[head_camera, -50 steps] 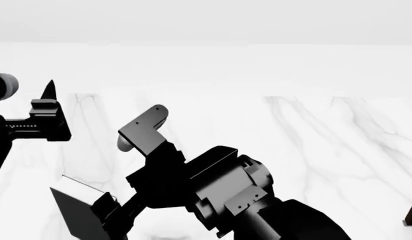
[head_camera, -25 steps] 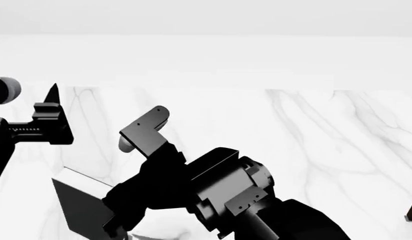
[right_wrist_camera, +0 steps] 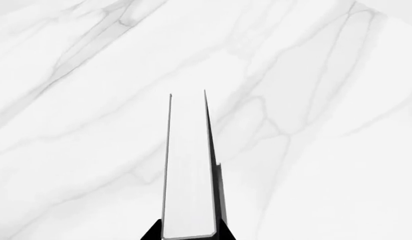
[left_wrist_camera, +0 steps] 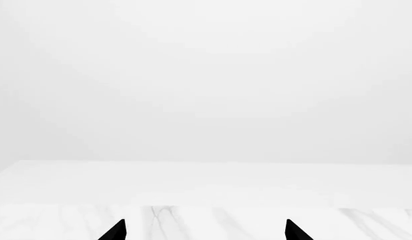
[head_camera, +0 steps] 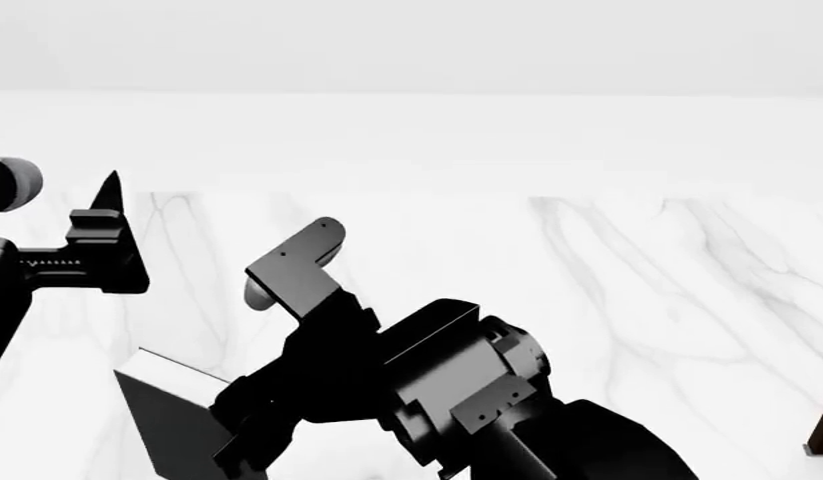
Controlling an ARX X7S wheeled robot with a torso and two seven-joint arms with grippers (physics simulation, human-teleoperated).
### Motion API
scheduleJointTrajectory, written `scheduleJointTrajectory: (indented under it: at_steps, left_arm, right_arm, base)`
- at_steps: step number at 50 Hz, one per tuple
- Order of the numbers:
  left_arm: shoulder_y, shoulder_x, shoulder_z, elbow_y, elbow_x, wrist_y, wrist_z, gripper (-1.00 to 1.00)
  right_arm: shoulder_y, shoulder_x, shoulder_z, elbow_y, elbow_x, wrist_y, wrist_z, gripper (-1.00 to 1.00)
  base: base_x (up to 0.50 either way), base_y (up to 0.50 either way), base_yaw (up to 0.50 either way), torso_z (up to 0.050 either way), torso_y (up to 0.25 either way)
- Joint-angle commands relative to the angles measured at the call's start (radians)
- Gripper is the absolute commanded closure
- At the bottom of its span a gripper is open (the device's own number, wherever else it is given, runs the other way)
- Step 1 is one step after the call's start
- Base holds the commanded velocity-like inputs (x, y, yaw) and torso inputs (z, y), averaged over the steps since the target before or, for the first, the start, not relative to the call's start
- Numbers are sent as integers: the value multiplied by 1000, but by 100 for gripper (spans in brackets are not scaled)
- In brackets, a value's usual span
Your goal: Pick up the book on the left and place it on top of the shelf.
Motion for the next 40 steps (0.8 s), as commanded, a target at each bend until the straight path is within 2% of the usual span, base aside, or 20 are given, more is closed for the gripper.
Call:
scheduleJointTrajectory:
  at_steps: [1, 17, 21, 25, 27, 28, 32, 40]
  left_arm:
    - [0, -2, -3, 4, -13, -4, 0, -100]
    - [2, -4, 0, 2, -17, 6, -4, -100]
    - [2, -6, 2, 1, -12, 11, -10, -100]
    - [-3, -7, -1, 8, -16, 4, -14, -100]
    - [-5, -8, -1, 9, -17, 3, -16, -100]
    - [-7, -8, 1, 8, -15, 4, -17, -100]
    - [-11, -5, 7, 3, -14, 6, -19, -100]
    - [-9, -9, 3, 6, -19, 4, -22, -100]
  right_arm:
    - [9, -1, 26, -6, -6, -6, -4, 100]
    - [20, -1, 25, -8, -9, -7, 9, 100]
    - [76, -1, 30, 4, -21, -2, 50, 100]
    - [157, 0, 12, 38, -74, -6, 139, 100]
    - [193, 32, -41, -23, -156, -26, 270, 100]
    - [228, 62, -104, -88, -254, -44, 413, 100]
    - [275, 85, -177, -136, -355, -6, 582, 100]
    - [321, 71, -331, -137, -555, 79, 803, 100]
  base:
    - [0, 0, 0, 0, 250]
    - [0, 0, 0, 0, 250]
    - [0, 0, 0, 0, 33]
    - [0, 0, 0, 0, 0]
    - [0, 0, 0, 0, 0]
    - [0, 0, 0, 0, 0]
    - [0, 0, 0, 0, 0]
    - [0, 0, 0, 0, 0]
